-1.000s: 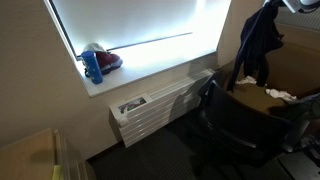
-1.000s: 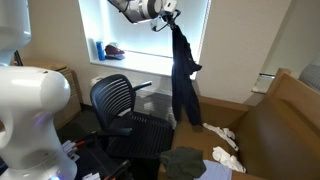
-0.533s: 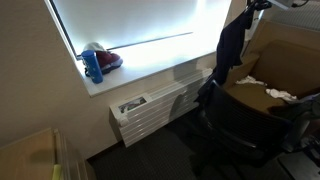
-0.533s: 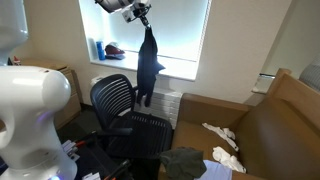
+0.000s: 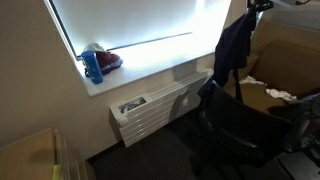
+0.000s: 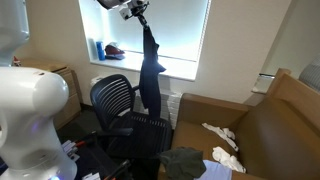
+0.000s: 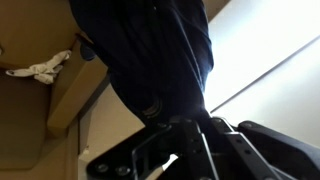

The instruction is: Hang the black clothing from the right side of the sofa on the backrest of the black chair

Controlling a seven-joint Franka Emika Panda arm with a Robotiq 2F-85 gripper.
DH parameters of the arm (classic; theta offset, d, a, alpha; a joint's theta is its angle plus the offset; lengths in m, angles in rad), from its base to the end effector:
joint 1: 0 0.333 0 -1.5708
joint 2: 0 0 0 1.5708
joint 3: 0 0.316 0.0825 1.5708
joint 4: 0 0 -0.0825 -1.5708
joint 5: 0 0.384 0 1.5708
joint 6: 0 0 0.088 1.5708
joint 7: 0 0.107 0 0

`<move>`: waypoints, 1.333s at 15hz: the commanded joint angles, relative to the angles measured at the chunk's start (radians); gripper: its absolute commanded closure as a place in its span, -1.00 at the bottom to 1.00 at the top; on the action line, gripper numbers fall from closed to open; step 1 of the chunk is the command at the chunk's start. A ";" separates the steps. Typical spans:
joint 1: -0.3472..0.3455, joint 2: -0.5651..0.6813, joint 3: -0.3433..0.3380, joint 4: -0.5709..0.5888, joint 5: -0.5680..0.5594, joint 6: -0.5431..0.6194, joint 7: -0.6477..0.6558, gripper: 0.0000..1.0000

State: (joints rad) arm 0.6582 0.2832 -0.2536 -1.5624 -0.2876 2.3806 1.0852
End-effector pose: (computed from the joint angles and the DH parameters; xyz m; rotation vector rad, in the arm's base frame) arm 0.6249 0.2881 0.5474 -2.7854 0.7067 -0.9026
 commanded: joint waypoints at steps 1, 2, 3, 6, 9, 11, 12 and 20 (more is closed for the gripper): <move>-0.086 0.041 0.176 0.067 0.024 -0.153 0.010 0.96; -0.091 0.054 0.215 0.092 0.028 -0.187 0.030 0.96; -0.096 0.060 0.243 0.098 0.018 -0.202 0.049 0.96; -0.078 0.070 0.307 0.132 -0.034 -0.208 0.096 0.96; -0.053 0.065 0.351 0.173 -0.087 -0.196 0.101 0.96; -0.048 0.061 0.339 0.142 -0.084 -0.182 0.098 0.84; -0.041 0.061 0.344 0.153 -0.107 -0.182 0.103 0.84; -0.041 0.147 0.405 0.195 0.057 -0.478 0.154 0.96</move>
State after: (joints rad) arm 0.6208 0.3953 0.1254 -1.4041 -0.2707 2.0378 1.2048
